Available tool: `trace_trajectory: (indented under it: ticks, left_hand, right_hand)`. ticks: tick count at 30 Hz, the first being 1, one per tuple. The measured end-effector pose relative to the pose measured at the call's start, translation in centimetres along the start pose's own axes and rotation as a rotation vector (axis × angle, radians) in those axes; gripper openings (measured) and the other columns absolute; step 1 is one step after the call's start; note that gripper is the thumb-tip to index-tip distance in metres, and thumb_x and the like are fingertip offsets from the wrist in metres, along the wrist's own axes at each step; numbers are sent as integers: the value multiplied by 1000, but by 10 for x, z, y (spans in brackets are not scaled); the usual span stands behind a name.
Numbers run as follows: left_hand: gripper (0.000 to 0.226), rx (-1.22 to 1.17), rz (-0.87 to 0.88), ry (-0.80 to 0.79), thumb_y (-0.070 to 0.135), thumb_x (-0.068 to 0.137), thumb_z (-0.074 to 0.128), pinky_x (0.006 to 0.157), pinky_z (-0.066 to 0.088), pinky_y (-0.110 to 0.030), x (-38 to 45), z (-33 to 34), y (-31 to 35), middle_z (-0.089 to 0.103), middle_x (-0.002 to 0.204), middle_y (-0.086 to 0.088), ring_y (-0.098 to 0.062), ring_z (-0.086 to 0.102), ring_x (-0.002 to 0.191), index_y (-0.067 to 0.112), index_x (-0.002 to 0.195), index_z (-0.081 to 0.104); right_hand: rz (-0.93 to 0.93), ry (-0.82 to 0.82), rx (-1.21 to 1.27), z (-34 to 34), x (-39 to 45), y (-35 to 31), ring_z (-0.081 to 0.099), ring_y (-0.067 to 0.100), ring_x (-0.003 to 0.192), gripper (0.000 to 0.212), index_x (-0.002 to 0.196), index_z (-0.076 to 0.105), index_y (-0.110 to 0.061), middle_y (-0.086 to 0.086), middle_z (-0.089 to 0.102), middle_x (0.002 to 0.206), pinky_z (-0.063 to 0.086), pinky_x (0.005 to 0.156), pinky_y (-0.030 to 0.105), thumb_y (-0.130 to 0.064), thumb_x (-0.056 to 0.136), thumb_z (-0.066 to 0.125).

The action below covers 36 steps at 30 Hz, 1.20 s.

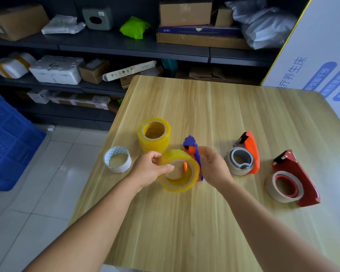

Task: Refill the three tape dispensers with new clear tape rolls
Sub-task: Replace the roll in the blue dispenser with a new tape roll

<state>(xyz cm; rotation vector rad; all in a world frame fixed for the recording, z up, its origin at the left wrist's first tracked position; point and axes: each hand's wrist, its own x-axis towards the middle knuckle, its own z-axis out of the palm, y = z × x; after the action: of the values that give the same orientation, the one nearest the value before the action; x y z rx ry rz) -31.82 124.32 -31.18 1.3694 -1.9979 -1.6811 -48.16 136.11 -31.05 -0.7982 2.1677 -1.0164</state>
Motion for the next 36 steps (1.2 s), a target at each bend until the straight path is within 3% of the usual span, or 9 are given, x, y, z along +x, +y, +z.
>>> trace_trajectory:
  ticks: [2, 5, 9, 14, 21, 27, 36]
  left_hand:
    - [47, -34, -75, 31, 33, 69, 83, 78, 58, -36, 1, -1, -4, 62, 100, 1, -17, 65, 92, 19, 106, 57]
    - [41, -109, -152, 41, 36, 72, 81, 67, 57, -32, 2, 1, -7, 65, 99, 0, -17, 66, 89, 19, 101, 58]
    - [37, -203, -261, 17, 36, 76, 78, 73, 58, -34, 5, 8, -5, 69, 100, -3, -18, 66, 88, 16, 102, 60]
    - [49, -308, -362, -62, 38, 75, 78, 65, 56, -32, 13, 18, -4, 69, 96, -6, -21, 66, 87, 9, 110, 61]
    - [47, -325, -406, -45, 37, 78, 75, 62, 55, -31, 24, 30, -7, 68, 95, -8, -20, 65, 80, 7, 110, 59]
    - [31, -232, -407, -178, 32, 80, 75, 71, 55, -32, 28, 31, -8, 65, 81, -5, -19, 62, 79, 10, 97, 62]
    - [33, -109, -346, -88, 36, 80, 74, 60, 50, -26, 33, 22, 1, 66, 79, -2, -16, 61, 72, 10, 98, 65]
  right_hand:
    - [10, 37, -195, -4, 1, 8, 49, 27, 120, 43, 130, 52, -26, 8, 52, 131, 42, 100, 38, -10, 92, 40]
    - [44, -28, -351, -7, 1, 14, 38, 27, 126, 48, 135, 46, -31, 6, 41, 139, 37, 96, 32, -11, 91, 46]
    - [74, -139, -422, -6, 4, 22, 51, 26, 114, 51, 137, 44, -32, 4, 42, 136, 46, 85, 30, -16, 90, 53]
    - [8, -142, -476, -9, 7, 24, 58, 23, 103, 53, 134, 49, -29, 3, 49, 127, 46, 77, 28, -11, 86, 61]
    - [-7, -140, -531, -18, 10, 28, 55, 21, 94, 45, 126, 57, -25, 3, 54, 118, 40, 71, 26, -10, 84, 60]
    - [-66, -169, -501, -21, 10, 35, 59, 22, 93, 37, 116, 64, -25, 1, 57, 107, 43, 72, 27, -11, 81, 64]
    - [-96, -153, -612, -28, 18, 38, 59, 24, 96, 41, 119, 61, -27, 2, 57, 110, 47, 78, 31, -6, 85, 55]
